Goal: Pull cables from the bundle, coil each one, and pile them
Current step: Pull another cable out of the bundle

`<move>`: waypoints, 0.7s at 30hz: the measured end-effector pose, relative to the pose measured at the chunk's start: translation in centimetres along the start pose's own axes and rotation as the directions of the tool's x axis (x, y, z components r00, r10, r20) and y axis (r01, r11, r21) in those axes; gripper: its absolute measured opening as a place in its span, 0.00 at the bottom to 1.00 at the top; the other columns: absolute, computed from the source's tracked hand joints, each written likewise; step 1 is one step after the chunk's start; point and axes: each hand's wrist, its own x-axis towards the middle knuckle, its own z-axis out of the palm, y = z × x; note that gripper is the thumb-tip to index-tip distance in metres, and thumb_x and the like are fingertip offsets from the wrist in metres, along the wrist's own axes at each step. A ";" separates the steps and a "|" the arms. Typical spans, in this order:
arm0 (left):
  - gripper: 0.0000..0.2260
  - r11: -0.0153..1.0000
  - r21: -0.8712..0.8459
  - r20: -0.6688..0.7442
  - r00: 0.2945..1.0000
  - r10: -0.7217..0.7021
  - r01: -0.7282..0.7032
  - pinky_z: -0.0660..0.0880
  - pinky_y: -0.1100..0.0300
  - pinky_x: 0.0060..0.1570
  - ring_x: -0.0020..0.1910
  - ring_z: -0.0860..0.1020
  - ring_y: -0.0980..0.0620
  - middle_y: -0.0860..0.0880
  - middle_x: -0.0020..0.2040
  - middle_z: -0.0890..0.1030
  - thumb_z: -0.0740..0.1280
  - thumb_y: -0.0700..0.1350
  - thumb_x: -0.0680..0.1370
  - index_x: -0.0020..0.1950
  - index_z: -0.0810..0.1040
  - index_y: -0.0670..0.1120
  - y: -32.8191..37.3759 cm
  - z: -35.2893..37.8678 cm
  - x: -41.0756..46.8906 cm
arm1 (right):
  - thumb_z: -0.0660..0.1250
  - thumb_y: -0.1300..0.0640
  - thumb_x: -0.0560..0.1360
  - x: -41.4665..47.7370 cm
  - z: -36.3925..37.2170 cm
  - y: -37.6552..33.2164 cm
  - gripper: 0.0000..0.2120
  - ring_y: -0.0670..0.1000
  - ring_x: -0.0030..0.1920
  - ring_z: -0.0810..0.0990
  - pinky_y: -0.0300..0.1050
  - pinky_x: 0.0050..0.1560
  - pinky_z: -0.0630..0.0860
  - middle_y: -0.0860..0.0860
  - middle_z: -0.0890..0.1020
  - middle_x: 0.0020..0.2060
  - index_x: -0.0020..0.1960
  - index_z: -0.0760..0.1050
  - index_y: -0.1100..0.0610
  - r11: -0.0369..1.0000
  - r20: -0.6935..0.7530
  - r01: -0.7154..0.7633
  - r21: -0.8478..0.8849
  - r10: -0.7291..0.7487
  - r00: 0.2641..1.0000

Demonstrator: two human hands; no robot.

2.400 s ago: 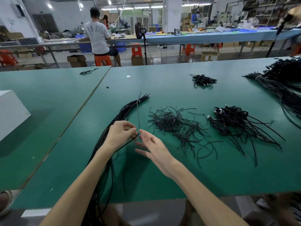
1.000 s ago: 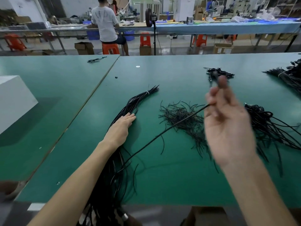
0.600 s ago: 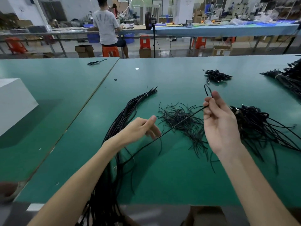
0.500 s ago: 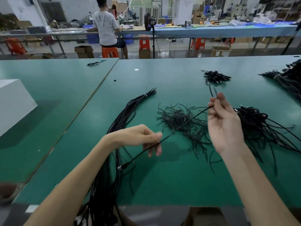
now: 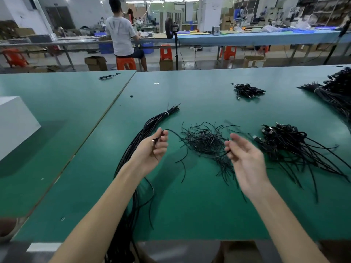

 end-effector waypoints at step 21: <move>0.10 0.902 -0.288 -0.251 0.934 0.253 -0.322 0.81 0.65 0.41 0.40 0.83 0.57 0.49 0.45 0.84 0.63 0.42 0.84 0.60 0.79 0.38 -2.2 -3.2 0.8 | 0.66 0.70 0.79 -2.3 -1.1 5.1 0.10 0.48 0.38 0.77 0.38 0.33 0.73 0.55 0.83 0.40 0.56 0.82 0.60 0.967 0.129 0.045 -0.250 -0.012 0.992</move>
